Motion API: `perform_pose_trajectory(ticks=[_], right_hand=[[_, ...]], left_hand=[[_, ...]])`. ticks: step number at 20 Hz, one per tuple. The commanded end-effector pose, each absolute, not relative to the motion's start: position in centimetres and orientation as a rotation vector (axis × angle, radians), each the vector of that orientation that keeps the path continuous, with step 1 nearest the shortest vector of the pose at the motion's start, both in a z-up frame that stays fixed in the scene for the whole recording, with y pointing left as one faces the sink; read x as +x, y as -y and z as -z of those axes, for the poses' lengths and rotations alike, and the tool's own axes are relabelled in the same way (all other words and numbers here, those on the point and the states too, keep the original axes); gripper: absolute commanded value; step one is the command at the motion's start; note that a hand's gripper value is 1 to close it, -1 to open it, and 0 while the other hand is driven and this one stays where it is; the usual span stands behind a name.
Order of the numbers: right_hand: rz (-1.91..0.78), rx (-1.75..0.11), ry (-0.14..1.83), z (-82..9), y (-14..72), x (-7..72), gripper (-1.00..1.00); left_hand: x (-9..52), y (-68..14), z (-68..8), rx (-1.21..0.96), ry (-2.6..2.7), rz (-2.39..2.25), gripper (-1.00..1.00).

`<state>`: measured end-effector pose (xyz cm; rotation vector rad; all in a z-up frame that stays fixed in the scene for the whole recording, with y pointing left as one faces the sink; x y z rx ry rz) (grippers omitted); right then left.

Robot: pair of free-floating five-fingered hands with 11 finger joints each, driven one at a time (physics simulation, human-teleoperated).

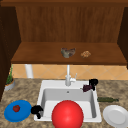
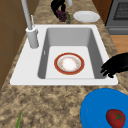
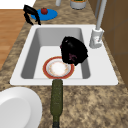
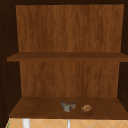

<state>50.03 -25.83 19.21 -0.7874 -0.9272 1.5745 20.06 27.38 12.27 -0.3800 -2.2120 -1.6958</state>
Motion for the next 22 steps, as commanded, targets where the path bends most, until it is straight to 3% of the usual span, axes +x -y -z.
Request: perform_pose_trajectory(ticks=[1, 22], right_hand=[[-1.560, -0.770, 0.945, -20.3, 28.2, 48.6, 1.00], [-1.537, -0.778, 0.970, -21.8, 41.3, 40.4, 1.00]], left_hand=[[20.1, -27.4, -12.3, -0.380, 2.212, 1.696, 0.00], [20.1, -27.4, -12.3, -0.380, 2.212, 1.696, 0.00]])
